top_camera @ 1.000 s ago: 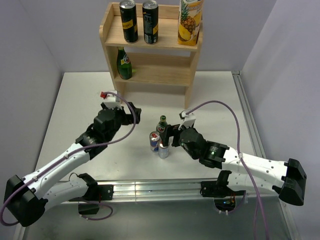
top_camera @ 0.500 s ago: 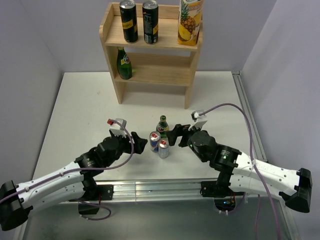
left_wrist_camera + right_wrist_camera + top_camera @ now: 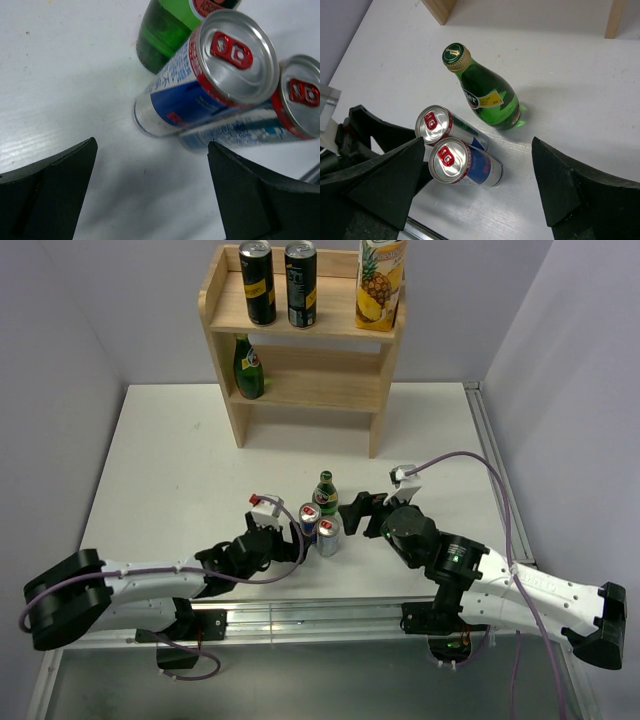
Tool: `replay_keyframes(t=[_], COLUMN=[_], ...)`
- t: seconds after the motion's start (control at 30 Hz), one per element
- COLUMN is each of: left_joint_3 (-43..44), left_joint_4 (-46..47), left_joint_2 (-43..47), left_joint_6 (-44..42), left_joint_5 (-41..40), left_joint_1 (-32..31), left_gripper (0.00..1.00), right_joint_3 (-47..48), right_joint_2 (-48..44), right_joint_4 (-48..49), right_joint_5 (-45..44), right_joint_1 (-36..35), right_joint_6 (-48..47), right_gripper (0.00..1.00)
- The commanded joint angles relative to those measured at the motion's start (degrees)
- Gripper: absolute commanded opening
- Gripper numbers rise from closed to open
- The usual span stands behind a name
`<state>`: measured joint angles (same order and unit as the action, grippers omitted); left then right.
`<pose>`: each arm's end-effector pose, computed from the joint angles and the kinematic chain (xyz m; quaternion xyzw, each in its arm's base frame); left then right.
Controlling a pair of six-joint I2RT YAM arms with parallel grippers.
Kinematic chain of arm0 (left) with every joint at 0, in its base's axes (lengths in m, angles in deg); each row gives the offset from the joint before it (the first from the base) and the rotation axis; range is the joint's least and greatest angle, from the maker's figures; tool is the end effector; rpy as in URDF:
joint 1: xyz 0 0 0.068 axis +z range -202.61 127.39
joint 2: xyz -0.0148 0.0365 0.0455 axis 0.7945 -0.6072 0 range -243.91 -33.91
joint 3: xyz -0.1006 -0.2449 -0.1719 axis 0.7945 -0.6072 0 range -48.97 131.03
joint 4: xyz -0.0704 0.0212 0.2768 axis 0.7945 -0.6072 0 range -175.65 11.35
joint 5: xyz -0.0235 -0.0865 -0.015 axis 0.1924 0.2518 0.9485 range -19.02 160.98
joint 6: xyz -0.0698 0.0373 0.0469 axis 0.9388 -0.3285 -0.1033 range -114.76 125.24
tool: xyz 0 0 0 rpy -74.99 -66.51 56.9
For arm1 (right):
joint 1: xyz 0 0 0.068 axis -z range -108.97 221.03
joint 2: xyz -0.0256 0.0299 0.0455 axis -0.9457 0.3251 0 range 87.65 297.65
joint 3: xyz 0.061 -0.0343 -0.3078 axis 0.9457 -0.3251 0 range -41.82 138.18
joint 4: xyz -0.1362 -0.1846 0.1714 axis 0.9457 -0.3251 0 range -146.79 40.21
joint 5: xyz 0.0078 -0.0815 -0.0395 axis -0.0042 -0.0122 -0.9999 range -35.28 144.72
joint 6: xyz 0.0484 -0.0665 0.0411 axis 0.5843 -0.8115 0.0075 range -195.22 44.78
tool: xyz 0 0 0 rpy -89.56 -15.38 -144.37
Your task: Place and organize the beverage onto the shelf
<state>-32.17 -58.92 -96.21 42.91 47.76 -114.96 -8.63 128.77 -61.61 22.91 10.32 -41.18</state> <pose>0.1426 -0.2018 0.1696 0.0728 0.8334 -0.2894 0.4653 0.1361 0.1537 0.2893 -0.0280 0.8018 0.2554 0.5396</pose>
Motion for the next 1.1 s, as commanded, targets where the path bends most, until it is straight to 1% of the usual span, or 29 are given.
replay_keyframes(t=[0.0, 0.03, 0.2, 0.5, 0.8, 0.83, 0.9, 1.0, 1.03, 1.07], left_joint_3=[4.11, 4.56, 7.11, 11.77, 14.76, 14.76, 15.19, 15.81, 15.90, 15.99], left_joint_4=[10.23, 12.25, 17.27, 22.28, 25.97, 26.24, 26.41, 25.54, 25.45, 25.10], left_joint_2=[-5.53, -8.59, -16.43, -25.58, -31.82, -32.18, -32.79, -33.06, -32.97, -32.97], left_joint_6=[-0.75, -1.19, -2.95, -4.10, -5.68, -5.77, -5.85, -5.94, -5.94, -6.12], left_joint_5=[-4.72, -5.25, -7.45, -9.56, -12.11, -12.54, -14.04, -15.62, -15.89, -16.06], left_joint_1=[-0.49, -0.49, -0.58, -0.58, -0.58, -0.58, -0.50, -0.58, -0.58, -0.50], left_gripper=[0.99, 0.99, 0.99, 0.99, 0.96, 0.94, 0.87, 0.74, 0.67, 0.62], right_joint_3=[-0.67, -0.67, -1.28, -2.78, -3.39, -3.48, -3.75, -3.83, -3.92, -4.01], right_joint_2=[-1.04, -0.96, -1.75, -2.10, -1.22, -1.13, -1.13, -0.87, -0.70, -0.78], right_joint_4=[0.21, 0.21, -0.05, 0.39, 1.62, 1.71, 1.97, 2.06, 2.06, 2.32], right_joint_5=[-1.15, -1.15, -1.15, -0.89, -0.09, 0.00, 0.08, 0.17, 0.26, 0.35], right_joint_1=[-0.02, 0.06, 0.15, 0.24, 0.15, 0.15, 0.24, 0.24, 0.24, 0.24], right_joint_6=[0.76, 0.68, 0.50, 0.50, 0.67, 0.67, 0.76, 0.85, 0.85, 0.85], right_gripper=[0.94, 0.94, 0.94, 0.94, 0.94, 0.94, 0.94, 0.94, 0.94, 0.94])
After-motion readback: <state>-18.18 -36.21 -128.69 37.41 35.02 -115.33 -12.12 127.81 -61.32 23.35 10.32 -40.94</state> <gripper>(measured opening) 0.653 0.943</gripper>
